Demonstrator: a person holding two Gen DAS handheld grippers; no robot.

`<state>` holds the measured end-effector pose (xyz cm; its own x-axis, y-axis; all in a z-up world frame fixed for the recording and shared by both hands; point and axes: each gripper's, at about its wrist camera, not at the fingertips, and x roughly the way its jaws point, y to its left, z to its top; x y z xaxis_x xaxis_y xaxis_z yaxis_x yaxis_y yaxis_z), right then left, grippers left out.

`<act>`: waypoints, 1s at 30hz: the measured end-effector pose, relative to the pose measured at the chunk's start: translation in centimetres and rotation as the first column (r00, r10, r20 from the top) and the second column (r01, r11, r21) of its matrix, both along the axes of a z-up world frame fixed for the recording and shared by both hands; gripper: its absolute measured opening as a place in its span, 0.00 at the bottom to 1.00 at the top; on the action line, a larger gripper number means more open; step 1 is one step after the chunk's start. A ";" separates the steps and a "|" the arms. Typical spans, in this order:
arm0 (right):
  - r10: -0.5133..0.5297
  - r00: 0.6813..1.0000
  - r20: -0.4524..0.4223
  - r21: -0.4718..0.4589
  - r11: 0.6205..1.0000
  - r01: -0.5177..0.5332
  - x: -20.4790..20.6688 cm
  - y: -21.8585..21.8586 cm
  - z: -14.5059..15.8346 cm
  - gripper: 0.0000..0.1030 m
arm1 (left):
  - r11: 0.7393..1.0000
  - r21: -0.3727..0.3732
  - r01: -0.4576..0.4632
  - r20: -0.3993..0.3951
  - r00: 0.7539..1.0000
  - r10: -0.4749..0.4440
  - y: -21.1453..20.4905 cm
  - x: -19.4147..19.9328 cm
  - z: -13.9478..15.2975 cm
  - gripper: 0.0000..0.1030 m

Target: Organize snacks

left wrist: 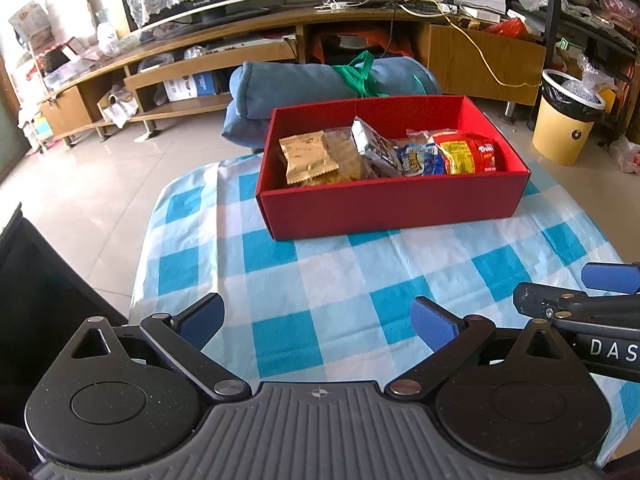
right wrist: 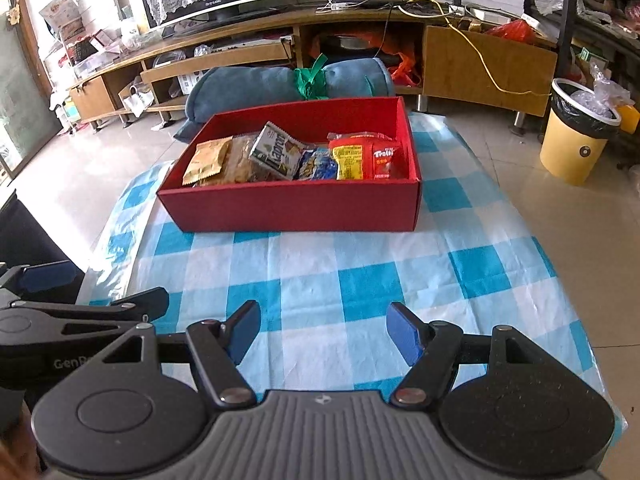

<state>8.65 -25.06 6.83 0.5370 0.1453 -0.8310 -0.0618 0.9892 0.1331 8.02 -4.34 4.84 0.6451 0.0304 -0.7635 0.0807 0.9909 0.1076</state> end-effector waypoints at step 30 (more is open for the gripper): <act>0.023 1.000 -0.016 -0.006 1.000 -0.023 -1.0 0.3 -0.3 0.62 | 1.000 0.021 -0.004 -0.004 1.000 0.004 0.1 -1.3 -0.4 0.98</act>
<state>7.61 -24.73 6.56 0.5202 0.1521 -0.8404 -0.0822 0.9884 0.1280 6.71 -4.21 4.49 0.6421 0.0491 -0.7650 0.0771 0.9888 0.1282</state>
